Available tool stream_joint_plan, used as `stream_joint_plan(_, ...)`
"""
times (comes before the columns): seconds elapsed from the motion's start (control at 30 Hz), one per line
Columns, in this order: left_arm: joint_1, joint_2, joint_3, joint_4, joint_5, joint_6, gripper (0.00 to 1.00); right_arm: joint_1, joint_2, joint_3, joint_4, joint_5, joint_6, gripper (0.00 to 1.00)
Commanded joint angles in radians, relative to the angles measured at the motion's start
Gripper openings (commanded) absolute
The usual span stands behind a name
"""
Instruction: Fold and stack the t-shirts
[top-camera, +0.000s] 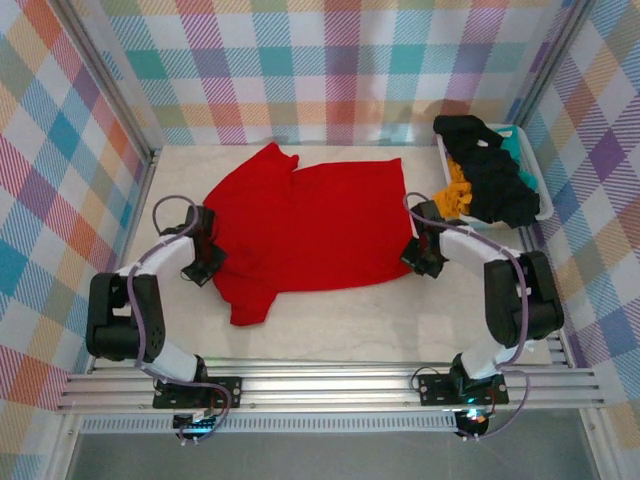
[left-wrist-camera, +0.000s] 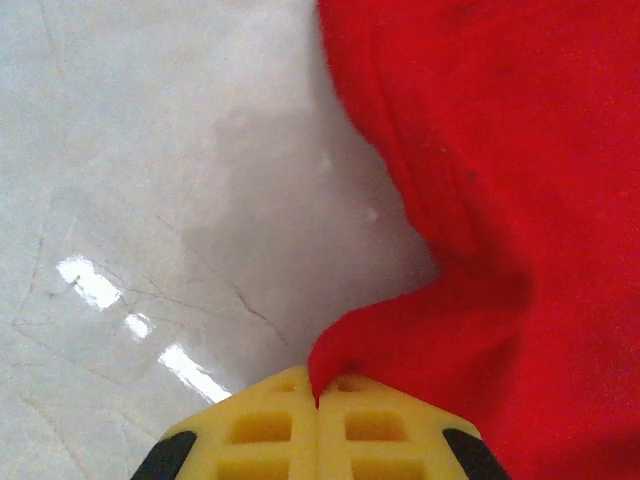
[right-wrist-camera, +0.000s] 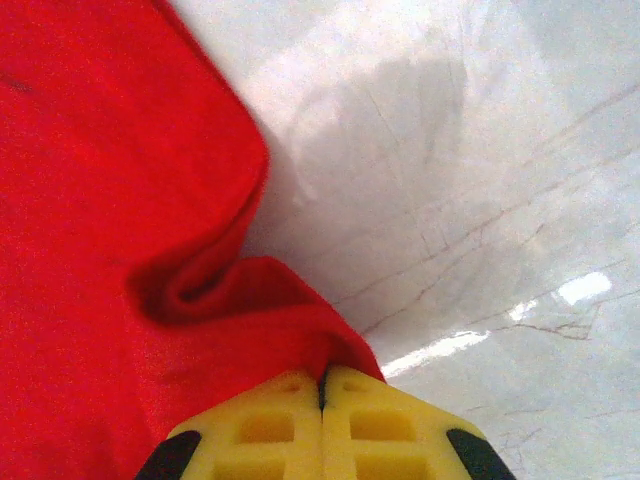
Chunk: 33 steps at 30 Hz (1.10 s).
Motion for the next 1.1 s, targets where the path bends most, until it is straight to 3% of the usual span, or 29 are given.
stream_joint_plan(0.0, -0.022, -0.115, 0.096, -0.168, -0.031, 0.033, 0.00, -0.003, -0.126, 0.042, -0.076, 0.060, -0.045, 0.00)
stream_joint_plan(0.03, -0.028, -0.150, 0.108, -0.210, -0.036, 0.034, 0.00, -0.002, -0.160, 0.042, -0.094, 0.067, -0.053, 0.00)
stream_joint_plan(0.13, -0.048, -0.257, 0.073, -0.231, -0.043, 0.026, 0.12, -0.002, -0.241, 0.035, -0.138, 0.098, -0.060, 0.00)
stream_joint_plan(0.27, -0.042, -0.240, -0.015, -0.199, -0.042, 0.029, 0.50, -0.004, -0.213, 0.001, -0.125, 0.090, -0.054, 0.00)
stream_joint_plan(0.3, -0.034, -0.212, -0.024, -0.195, -0.039, 0.033, 0.55, -0.005, -0.186, -0.002, -0.118, 0.074, -0.052, 0.00)
stream_joint_plan(0.47, 0.005, -0.111, -0.066, -0.099, -0.020, 0.017, 0.57, -0.006, -0.054, 0.008, -0.127, 0.029, -0.027, 0.00)
stream_joint_plan(0.57, 0.044, -0.099, -0.112, -0.044, 0.020, -0.014, 0.58, -0.016, -0.053, -0.007, -0.125, 0.049, -0.031, 0.00)
stream_joint_plan(0.67, 0.085, -0.079, -0.153, 0.002, 0.060, -0.037, 0.59, -0.032, -0.071, -0.024, -0.116, 0.055, -0.044, 0.08)
stream_joint_plan(0.83, 0.141, -0.078, -0.205, 0.138, 0.119, -0.046, 0.60, -0.056, -0.073, -0.044, -0.103, 0.031, -0.057, 0.31)
stream_joint_plan(1.07, 0.160, 0.059, -0.171, 0.214, 0.228, -0.026, 0.55, -0.088, -0.048, -0.070, -0.046, -0.100, -0.038, 0.34)
